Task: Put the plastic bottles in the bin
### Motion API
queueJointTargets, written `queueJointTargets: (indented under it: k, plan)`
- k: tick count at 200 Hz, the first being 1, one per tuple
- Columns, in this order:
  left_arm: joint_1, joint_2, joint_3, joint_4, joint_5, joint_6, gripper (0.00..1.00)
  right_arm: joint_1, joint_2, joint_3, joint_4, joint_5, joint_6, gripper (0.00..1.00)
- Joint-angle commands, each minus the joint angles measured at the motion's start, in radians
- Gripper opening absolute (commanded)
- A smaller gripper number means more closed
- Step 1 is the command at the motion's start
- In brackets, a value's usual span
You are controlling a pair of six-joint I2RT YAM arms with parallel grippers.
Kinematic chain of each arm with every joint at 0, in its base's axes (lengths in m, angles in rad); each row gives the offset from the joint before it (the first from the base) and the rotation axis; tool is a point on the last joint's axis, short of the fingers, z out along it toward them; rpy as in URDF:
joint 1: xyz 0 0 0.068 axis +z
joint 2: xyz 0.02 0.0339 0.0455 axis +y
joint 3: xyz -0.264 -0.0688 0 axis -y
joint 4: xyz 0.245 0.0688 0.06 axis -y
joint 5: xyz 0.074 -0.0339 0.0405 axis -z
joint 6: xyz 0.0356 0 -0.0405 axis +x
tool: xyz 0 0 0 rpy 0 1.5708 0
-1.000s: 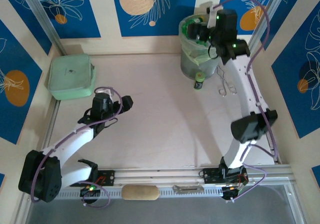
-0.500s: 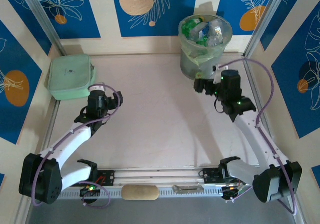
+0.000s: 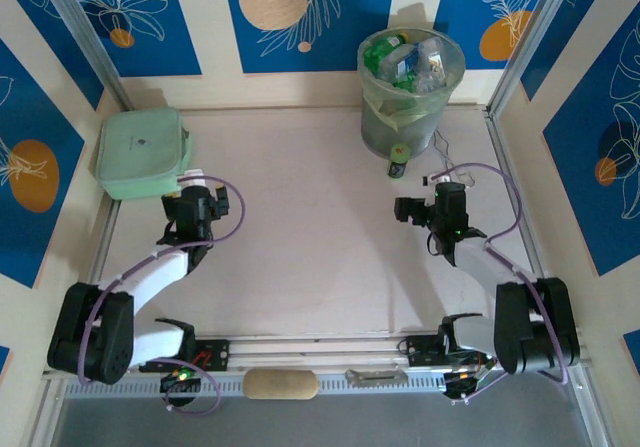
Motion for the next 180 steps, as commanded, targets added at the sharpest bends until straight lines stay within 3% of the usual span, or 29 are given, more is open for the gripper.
queueJointTargets:
  k: [1, 44, 68, 99, 116, 180]
  plan:
    - [0.011, 0.039, -0.041, 0.136, -0.041, 0.07, 1.0, -0.027, 0.047, -0.037, 0.221, -0.065, -0.009, 0.99]
    - [0.012, 0.161, -0.1, 0.375, 0.007, 0.174, 1.0, -0.061, 0.148, -0.012, 0.343, -0.091, -0.014, 0.99]
    - [0.012, 0.19, -0.114, 0.459, 0.095, 0.245, 1.0, -0.063, 0.215, -0.018, 0.436, -0.08, -0.037, 0.99]
    - [0.015, 0.281, -0.174, 0.69, 0.122, 0.286, 1.0, -0.083, 0.251, -0.046, 0.513, -0.124, -0.028, 0.99]
    - [0.021, 0.265, -0.174, 0.654, 0.148, 0.267, 1.0, -0.086, 0.279, -0.094, 0.629, -0.116, -0.026, 0.99]
    - [0.067, 0.27, -0.191, 0.676, 0.223, 0.227, 1.0, -0.078, 0.271, -0.089, 0.604, -0.098, -0.028, 0.99]
